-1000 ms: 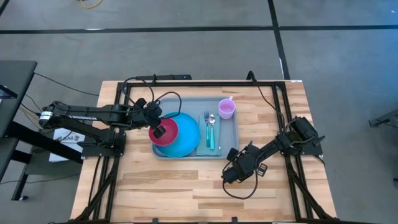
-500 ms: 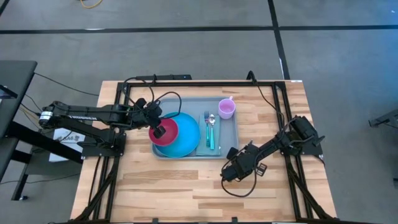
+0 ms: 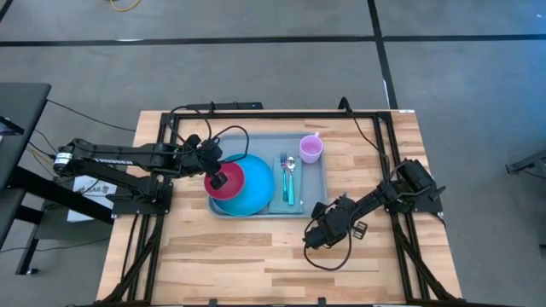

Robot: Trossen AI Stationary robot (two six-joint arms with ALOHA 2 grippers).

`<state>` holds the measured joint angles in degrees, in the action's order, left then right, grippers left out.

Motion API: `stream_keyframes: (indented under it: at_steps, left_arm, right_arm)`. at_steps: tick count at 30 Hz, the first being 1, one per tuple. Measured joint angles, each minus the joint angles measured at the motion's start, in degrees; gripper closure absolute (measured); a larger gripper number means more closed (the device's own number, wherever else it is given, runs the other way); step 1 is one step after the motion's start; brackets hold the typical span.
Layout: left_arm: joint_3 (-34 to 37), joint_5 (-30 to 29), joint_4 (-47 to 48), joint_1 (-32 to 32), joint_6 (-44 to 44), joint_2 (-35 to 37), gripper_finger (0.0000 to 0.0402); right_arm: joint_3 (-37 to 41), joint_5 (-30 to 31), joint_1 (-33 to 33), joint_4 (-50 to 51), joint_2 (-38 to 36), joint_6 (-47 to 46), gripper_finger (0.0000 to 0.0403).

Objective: Set up tray
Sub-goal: Put the blue patterned knife on the napkin to the right of the blue spoon

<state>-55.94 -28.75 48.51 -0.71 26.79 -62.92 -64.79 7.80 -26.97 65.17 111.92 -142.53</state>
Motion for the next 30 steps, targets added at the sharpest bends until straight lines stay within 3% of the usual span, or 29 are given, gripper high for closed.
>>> stream_keyframes:
  at_steps: [10, 19, 26, 30]
  left_arm:
    - [0.0, 0.01, 0.02, -0.02, -0.01, 0.01, 0.0325]
    - [0.0, 0.01, 0.0, -0.01, 0.0, 0.01, 0.0325]
    - [0.0, 0.0, 0.0, 0.0, 0.0, 0.0, 0.0325]
    - [0.0, 0.02, 0.01, -0.02, 0.0, 0.0, 0.0325]
  right_arm:
    - [0.04, 5.51, -1.65, -0.74, 0.0, -0.84, 0.0391]
    - [-1.93, 7.86, -3.35, 1.53, 0.26, -1.41, 0.0384]
    - [-9.07, 16.5, -3.14, 10.82, 0.15, -0.58, 0.0387]
    - [-10.32, 26.82, 0.0, 10.22, 0.09, 2.87, 0.038]
